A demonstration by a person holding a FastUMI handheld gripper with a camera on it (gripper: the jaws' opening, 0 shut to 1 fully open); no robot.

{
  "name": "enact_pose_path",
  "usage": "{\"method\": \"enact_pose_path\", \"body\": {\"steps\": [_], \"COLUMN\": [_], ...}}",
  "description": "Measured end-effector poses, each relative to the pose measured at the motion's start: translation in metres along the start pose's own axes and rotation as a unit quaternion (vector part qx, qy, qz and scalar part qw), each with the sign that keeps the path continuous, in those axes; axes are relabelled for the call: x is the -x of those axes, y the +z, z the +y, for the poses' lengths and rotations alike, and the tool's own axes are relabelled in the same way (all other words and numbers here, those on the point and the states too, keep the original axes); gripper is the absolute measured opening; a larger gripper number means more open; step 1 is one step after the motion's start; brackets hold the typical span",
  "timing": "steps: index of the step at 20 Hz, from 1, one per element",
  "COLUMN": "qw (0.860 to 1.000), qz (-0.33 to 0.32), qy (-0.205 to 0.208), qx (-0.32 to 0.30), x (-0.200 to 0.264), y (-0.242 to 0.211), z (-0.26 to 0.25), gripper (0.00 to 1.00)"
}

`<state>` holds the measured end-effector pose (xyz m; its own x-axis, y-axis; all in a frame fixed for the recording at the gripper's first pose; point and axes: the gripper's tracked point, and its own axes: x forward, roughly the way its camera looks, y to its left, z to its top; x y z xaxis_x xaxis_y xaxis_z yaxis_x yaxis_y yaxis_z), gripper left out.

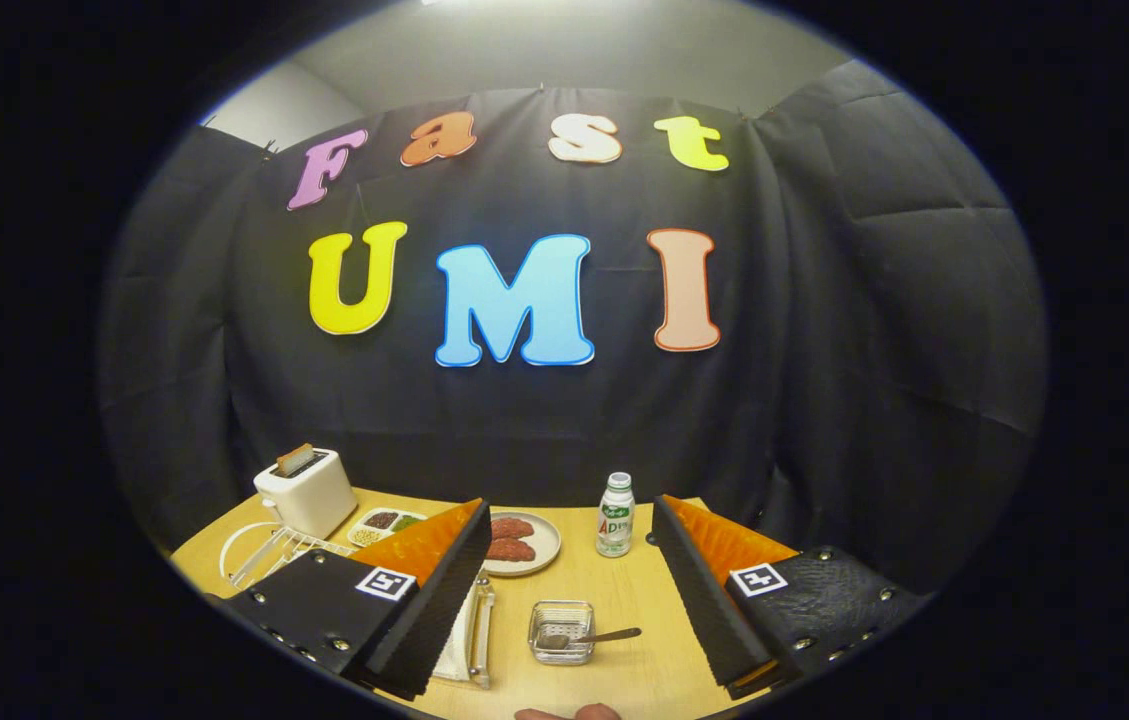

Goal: Take the plate from the dish rack, then take the spoon from the basket and place it into the plate.

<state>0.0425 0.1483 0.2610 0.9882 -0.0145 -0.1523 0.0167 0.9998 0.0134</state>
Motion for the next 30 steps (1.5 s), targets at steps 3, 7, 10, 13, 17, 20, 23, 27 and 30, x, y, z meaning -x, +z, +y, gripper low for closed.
{"method": "enact_pose_path", "body": {"steps": [3,7,10,13,17,20,23,27,30], "qw": [0.999,0.992,0.986,0.973,0.965,0.953,0.935,0.903,0.885], "qz": [0.036,0.112,0.155,0.222,0.256,0.299,0.351,0.426,0.461], "qy": [0.019,0.052,0.057,0.066,0.057,0.050,0.039,0.021,0.015], "qx": [-0.016,-0.028,-0.018,0.011,0.009,0.013,0.026,0.050,0.056], "x": [-0.008,-0.019,-0.029,-0.038,-0.051,-0.063,-0.078,-0.092,-0.098], "y": [0.002,-0.019,-0.032,-0.056,-0.069,-0.088,-0.104,-0.132,-0.150], "z": [0.037,0.083,0.107,0.129,0.147,0.157,0.154,0.155,0.154], "gripper": [0.99,0.99,0.99,0.99,0.99,0.99,0.99,0.99,0.92]}}
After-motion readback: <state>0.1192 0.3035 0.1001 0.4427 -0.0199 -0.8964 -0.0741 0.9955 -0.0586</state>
